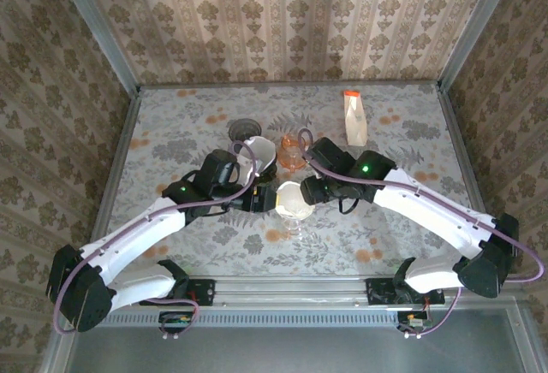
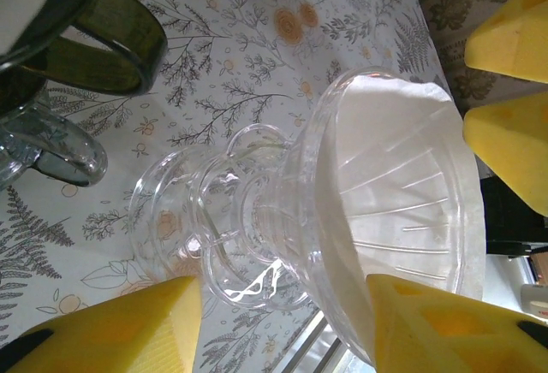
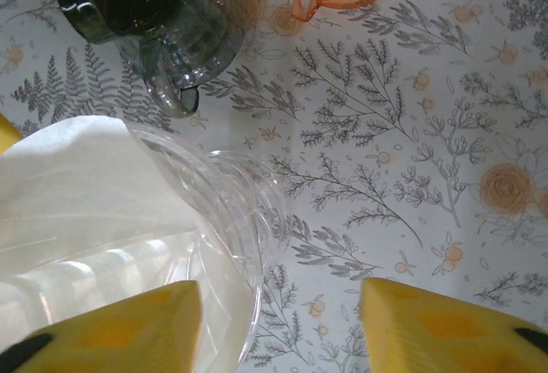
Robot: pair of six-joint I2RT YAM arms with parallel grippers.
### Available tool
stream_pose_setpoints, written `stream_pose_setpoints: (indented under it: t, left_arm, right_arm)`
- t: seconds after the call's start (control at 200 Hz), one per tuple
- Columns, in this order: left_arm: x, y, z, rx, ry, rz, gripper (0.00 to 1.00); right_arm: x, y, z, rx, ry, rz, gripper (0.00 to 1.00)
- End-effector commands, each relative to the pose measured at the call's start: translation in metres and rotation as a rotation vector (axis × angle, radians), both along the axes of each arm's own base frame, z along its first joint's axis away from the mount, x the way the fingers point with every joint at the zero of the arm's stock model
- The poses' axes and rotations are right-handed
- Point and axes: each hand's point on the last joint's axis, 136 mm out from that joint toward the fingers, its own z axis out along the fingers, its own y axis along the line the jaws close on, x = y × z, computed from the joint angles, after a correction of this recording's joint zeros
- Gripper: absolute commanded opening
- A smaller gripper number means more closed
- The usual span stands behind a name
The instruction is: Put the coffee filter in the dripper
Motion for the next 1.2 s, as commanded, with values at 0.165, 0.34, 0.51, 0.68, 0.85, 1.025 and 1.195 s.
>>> stream_pose_setpoints:
  t: [0.165, 0.34, 0.51, 0.68, 0.85, 1.025, 1.195]
  left_arm:
    - [-0.005, -0.001, -0.004, -0.007, 0.024, -0.009, 0.54]
    - [-0.005, -0.001, -0.005, -0.005, 0.027, -0.010, 0.54]
    - [-0.005, 0.000, -0.004, -0.006, 0.025, -0.006, 0.55]
    - [-0.003, 0.002, 0.003, -0.011, 0.005, 0.006, 0.58]
    - [-0.002, 0.003, 0.008, -0.014, -0.008, 0.015, 0.61]
    - [0.000, 0.005, 0.013, -0.021, -0.024, 0.025, 0.67]
    - [0.001, 0.007, 0.020, -0.023, -0.041, 0.035, 0.76]
  right_arm:
    - [-0.005, -0.005, -0.013, -0.041, 0.028, 0.005, 0.34]
    - [-0.006, -0.007, -0.015, -0.050, 0.036, -0.001, 0.32]
    - [-0.007, -0.007, -0.016, -0.055, 0.038, -0.003, 0.32]
    - [-0.003, -0.006, -0.003, -0.018, -0.006, -0.008, 0.47]
    - [-0.002, -0.007, 0.004, -0.007, -0.028, -0.013, 0.61]
    - [-0.001, -0.010, 0.011, 0.003, -0.053, -0.023, 0.65]
    - [0.000, -0.013, 0.017, 0.010, -0.073, -0.030, 0.67]
